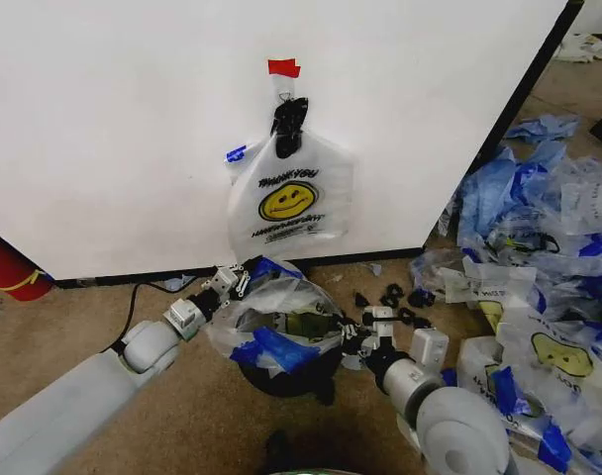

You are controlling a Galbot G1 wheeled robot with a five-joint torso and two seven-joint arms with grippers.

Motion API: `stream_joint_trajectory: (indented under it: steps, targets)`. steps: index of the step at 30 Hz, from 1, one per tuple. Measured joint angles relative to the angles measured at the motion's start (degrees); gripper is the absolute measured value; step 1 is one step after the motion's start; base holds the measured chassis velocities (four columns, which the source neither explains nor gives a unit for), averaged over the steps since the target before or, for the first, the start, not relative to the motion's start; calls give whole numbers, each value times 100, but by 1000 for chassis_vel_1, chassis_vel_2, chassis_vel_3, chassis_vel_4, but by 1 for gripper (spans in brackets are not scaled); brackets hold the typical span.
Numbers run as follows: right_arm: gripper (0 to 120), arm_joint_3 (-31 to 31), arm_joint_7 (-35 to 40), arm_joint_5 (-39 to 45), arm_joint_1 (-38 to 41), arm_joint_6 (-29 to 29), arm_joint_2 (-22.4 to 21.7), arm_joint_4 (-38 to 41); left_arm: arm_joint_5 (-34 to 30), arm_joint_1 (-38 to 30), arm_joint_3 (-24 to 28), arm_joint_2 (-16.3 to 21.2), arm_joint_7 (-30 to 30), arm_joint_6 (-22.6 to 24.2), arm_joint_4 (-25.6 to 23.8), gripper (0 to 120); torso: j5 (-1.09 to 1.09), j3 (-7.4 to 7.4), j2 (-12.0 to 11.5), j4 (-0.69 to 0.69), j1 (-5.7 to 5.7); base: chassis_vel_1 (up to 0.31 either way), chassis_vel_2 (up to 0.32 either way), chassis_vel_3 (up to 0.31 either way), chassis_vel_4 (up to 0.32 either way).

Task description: Pick up the garbage bag from the wall and place it over the trash bin.

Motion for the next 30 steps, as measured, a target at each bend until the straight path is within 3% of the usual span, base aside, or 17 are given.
stream_joint_trajectory:
  steps: [30]
  targets:
    - [0, 416, -237, -44, -25, 41, 197, 325, -23, 142, 17, -79, 148, -253, 175, 0, 0, 0, 0, 0, 0, 0, 0, 0, 0]
